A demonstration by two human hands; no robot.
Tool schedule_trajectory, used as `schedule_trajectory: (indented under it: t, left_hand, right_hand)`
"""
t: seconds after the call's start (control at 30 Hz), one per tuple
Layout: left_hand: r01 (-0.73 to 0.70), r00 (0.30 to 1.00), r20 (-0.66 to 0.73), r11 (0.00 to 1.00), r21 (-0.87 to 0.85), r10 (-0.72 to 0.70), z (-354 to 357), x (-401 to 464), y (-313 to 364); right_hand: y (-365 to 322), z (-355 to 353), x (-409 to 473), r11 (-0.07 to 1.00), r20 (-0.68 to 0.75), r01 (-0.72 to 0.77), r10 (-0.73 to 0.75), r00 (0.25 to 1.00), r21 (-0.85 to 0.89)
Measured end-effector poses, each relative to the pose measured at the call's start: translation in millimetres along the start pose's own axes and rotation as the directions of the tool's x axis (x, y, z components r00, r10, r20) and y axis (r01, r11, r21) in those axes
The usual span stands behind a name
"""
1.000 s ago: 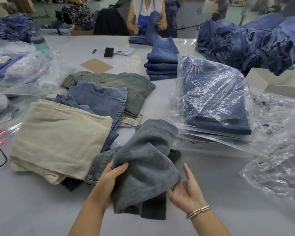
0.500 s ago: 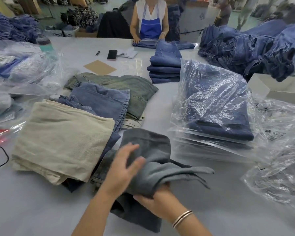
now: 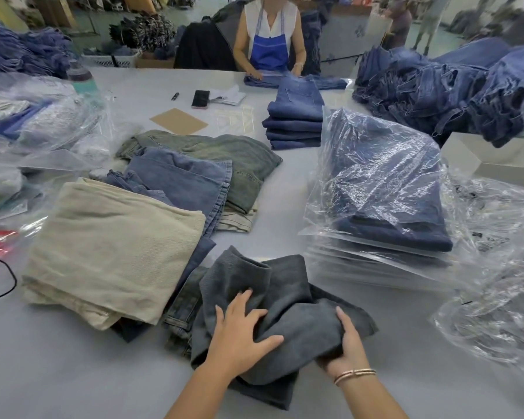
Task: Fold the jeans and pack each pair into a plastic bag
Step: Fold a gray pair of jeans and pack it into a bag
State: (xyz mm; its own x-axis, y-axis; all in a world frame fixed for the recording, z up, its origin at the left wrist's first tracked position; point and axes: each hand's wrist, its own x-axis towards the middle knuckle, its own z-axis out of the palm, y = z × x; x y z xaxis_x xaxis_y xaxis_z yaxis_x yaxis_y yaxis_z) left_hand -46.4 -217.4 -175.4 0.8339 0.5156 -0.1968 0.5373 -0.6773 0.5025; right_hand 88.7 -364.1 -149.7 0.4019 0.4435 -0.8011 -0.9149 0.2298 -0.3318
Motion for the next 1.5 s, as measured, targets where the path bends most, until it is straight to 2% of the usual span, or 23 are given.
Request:
schedule_trajectory:
  t: [0.13, 0.23, 0.3, 0.37, 0.43, 0.53, 0.6, 0.63, 0.67, 0.7, 0.73, 0.8, 0.83, 0.87, 0.9, 1.0, 1.07, 1.13, 1.2, 1.27, 1.37, 1.43, 1.5]
  left_hand:
    - [-0.053, 0.985, -0.175, 0.961, -0.273, 0.005, -4.6, -2.8, 4.8]
    - [-0.131, 0.861, -0.487, 0.860, -0.492, -0.147, -7.3, -8.1, 5.8]
    - [-0.134, 0.783, -0.576, 0.841, -0.525, -0.234, -6.2, -11.7, 7.1]
    - [-0.082, 0.814, -0.503, 0.799, -0.596, -0.291, -1.9, -11.3, 14.2]
    - [0.028, 0.912, -0.324, 0.826, -0.563, -0.252, 9.7, -4.6, 27.2]
    - [0.095, 0.995, -0.009, 0.980, -0.176, -0.098, 38.2, 5.8, 51.4]
    - [0.033, 0.988, 0.147, 0.998, 0.062, -0.042, 56.0, 5.6, 64.5]
    - [-0.004, 0.976, 0.218, 0.993, 0.115, -0.021, 59.4, 7.4, 71.1]
    - [-0.043, 0.963, 0.267, 0.997, 0.068, 0.023, 59.5, 7.0, 75.7]
    - [0.010, 0.959, 0.282, 0.987, -0.159, 0.035, 55.4, 4.7, 80.7]
    - [0.103, 0.978, 0.210, 0.845, -0.525, 0.011, 49.9, 3.6, 82.1]
    - [0.276, 0.947, 0.236, 0.176, -0.945, -0.217, 32.2, 1.7, 72.6]
    - [0.311, 0.898, 0.338, -0.135, -0.941, -0.282, 28.9, 4.7, 61.3]
    - [0.353, 0.870, 0.434, -0.318, -0.880, -0.234, 24.7, 8.4, 47.9]
    - [0.429, 0.847, 0.506, -0.354, -0.831, -0.162, 17.4, 8.3, 40.8]
    - [0.547, 0.830, 0.558, -0.232, -0.804, 0.022, -2.5, 9.9, 24.6]
    - [0.604, 0.795, 0.606, 0.078, -0.793, 0.008, -10.4, 12.1, 22.7]
    - [0.532, 0.833, 0.535, 0.468, -0.705, -0.142, -10.4, 15.9, 21.7]
    - [0.511, 0.856, 0.453, 0.544, -0.666, -0.250, -8.5, 21.2, 19.0]
    - [0.551, 0.834, 0.473, 0.384, -0.741, -0.285, -8.0, 22.5, 19.7]
    - [0.603, 0.780, 0.606, -0.074, -0.795, -0.158, -12.0, 21.1, 30.6]
    - [0.577, 0.797, 0.601, -0.219, -0.787, -0.060, -15.9, 24.5, 42.8]
    - [0.532, 0.834, 0.550, -0.319, -0.784, 0.037, -21.9, 26.8, 56.3]
  right_hand:
    - [-7.8, 15.6, -32.8, 0.983, 0.133, 0.185, -0.185, 0.974, 0.011]
    - [-14.5, 16.1, -70.6, 0.895, 0.204, 0.423, -0.445, 0.872, 0.141]
    - [-32.5, 14.1, -94.9, 0.801, 0.164, 0.560, -0.594, 0.787, 0.211]
    - [-58.9, 9.2, -109.5, 0.699, 0.121, 0.662, -0.707, 0.697, 0.271]
    - [-83.4, 3.7, -116.2, 0.627, 0.081, 0.740, -0.773, 0.629, 0.243]
    - [-98.6, 0.0, -113.6, 0.494, 0.089, 0.869, -0.865, 0.494, -0.021]
    - [-96.9, 2.2, -110.4, 0.252, 0.303, 0.928, -0.893, 0.333, -0.275]
    - [-91.3, 6.6, -106.8, 0.013, 0.500, 0.905, -0.830, 0.247, -0.426]
    - [-84.6, 11.2, -98.8, -0.267, 0.704, 0.820, -0.678, 0.213, -0.506]
    - [-74.6, 14.7, -88.6, -0.497, 0.830, 0.698, -0.491, 0.264, -0.515]
    - [-61.4, 16.7, -77.3, -0.643, 0.863, 0.577, -0.345, 0.370, -0.505]
    - [-27.3, 13.8, -51.9, -0.784, 0.797, 0.405, -0.179, 0.577, -0.470]
    - [-8.2, 8.8, -38.6, -0.797, 0.730, 0.386, -0.098, 0.677, -0.465]
    - [9.6, 2.9, -28.1, -0.797, 0.653, 0.383, -0.019, 0.757, -0.468]
    - [22.7, -4.8, -18.9, -0.789, 0.589, 0.388, 0.041, 0.807, -0.476]
    - [35.0, -29.0, -5.0, -0.722, 0.527, 0.435, 0.115, 0.842, -0.538]
    - [27.1, -41.3, -9.9, -0.518, 0.571, 0.508, 0.047, 0.820, -0.688]
    - [15.1, -52.8, -13.6, -0.170, 0.586, 0.562, -0.284, 0.759, -0.809]
    - [-1.4, -72.3, -7.0, 0.017, 0.408, 0.567, -0.677, 0.613, -0.824]
    - [-14.7, -96.9, -9.3, 0.168, 0.290, 0.541, -0.695, 0.658, -0.824]
    - [-16.1, -117.2, -17.0, -0.059, 0.488, 0.535, -0.505, 0.712, -0.843]
    - [-5.3, -126.4, -21.1, -0.184, 0.513, 0.493, -0.499, 0.698, -0.850]
    - [9.3, -135.5, -12.3, -0.203, 0.463, 0.434, -0.589, 0.662, -0.878]
